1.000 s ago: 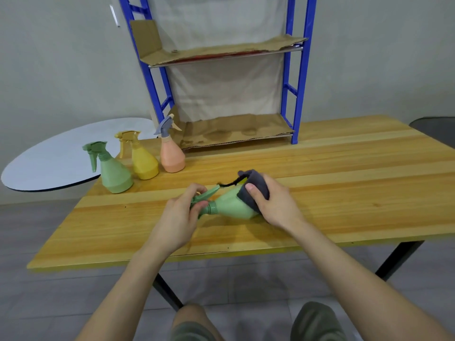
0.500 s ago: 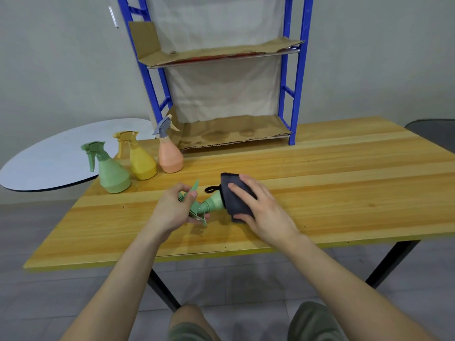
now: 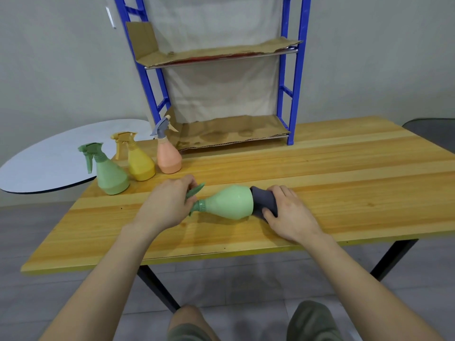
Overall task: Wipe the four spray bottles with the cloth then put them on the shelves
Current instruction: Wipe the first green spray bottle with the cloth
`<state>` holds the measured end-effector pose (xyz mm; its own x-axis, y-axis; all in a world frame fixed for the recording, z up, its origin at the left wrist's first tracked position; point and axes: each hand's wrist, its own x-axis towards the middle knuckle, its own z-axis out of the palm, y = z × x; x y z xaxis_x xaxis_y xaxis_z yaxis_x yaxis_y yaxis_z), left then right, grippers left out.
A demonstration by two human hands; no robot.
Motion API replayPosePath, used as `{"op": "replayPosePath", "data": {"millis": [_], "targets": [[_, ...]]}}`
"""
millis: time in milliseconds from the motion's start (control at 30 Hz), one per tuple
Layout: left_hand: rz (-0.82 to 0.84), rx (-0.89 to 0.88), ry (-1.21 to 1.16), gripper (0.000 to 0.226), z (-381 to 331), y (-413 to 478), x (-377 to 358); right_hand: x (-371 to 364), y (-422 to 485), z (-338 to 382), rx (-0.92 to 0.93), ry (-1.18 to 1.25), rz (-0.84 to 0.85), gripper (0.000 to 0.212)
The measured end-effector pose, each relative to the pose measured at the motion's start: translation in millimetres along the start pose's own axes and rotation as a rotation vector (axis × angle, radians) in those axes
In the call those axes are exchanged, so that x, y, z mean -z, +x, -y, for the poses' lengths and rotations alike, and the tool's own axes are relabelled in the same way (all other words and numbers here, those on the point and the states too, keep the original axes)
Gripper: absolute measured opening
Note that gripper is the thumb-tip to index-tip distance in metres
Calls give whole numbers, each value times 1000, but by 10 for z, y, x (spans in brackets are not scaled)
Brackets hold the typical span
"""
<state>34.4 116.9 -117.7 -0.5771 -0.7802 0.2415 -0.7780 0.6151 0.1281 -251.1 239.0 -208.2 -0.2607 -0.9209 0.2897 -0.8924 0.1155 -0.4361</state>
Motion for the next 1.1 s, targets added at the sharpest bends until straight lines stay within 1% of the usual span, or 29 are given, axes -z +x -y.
{"op": "replayPosePath", "data": {"millis": [67, 133, 267, 400, 467, 500, 600, 667, 733, 800, 833, 867, 933, 1000, 1033, 1067, 1100], "targets": [[25, -25, 124, 40, -2, 39, -8, -4, -2, -15, -5, 10, -10, 48], [87, -52, 209, 57, -55, 64, 7, -16, -4, -29, -9, 19, -13, 52], [162, -126, 385, 62, -274, 139, 6, -27, -5, -21, -13, 29, -16, 53], [251, -106, 422, 90, -506, 305, -123, -41, -23, -17, -25, 44, -24, 58], [246, -105, 423, 100, -579, 387, -188, -36, -42, -15, -30, 82, -26, 60], [227, -113, 419, 101, -595, 424, -220, -37, -54, -17, -21, 99, -25, 59], [174, -126, 349, 94, -605, 457, -248, -18, -84, -64, 8, 157, -7, 50], [139, -131, 262, 98, -550, 415, -247, 9, -116, -106, -47, 326, -26, 44], [92, -136, 132, 105, -466, 314, -227, 76, -149, -86, -154, 564, -126, 37], [35, -136, -24, 108, -391, 188, -197, 171, -180, 2, -240, 760, -255, 35], [1, -140, -87, 108, -373, 124, -187, 225, -198, 76, -235, 825, -300, 36], [-31, -142, -139, 107, -373, 68, -183, 282, -211, 173, -188, 858, -322, 37], [-84, -130, -259, 106, -411, -9, -190, 359, -206, 399, -27, 850, -288, 37], [-131, -98, -385, 106, -452, -68, -215, 332, -155, 601, 110, 711, -212, 39], [-160, -83, -409, 106, -465, -92, -222, 298, -113, 678, 154, 649, -195, 41], [-192, -74, -408, 107, -467, -115, -227, 276, -60, 730, 161, 627, -192, 42], [-224, -75, -392, 107, -460, -139, -233, 277, -1, 765, 129, 646, -180, 40]]}}
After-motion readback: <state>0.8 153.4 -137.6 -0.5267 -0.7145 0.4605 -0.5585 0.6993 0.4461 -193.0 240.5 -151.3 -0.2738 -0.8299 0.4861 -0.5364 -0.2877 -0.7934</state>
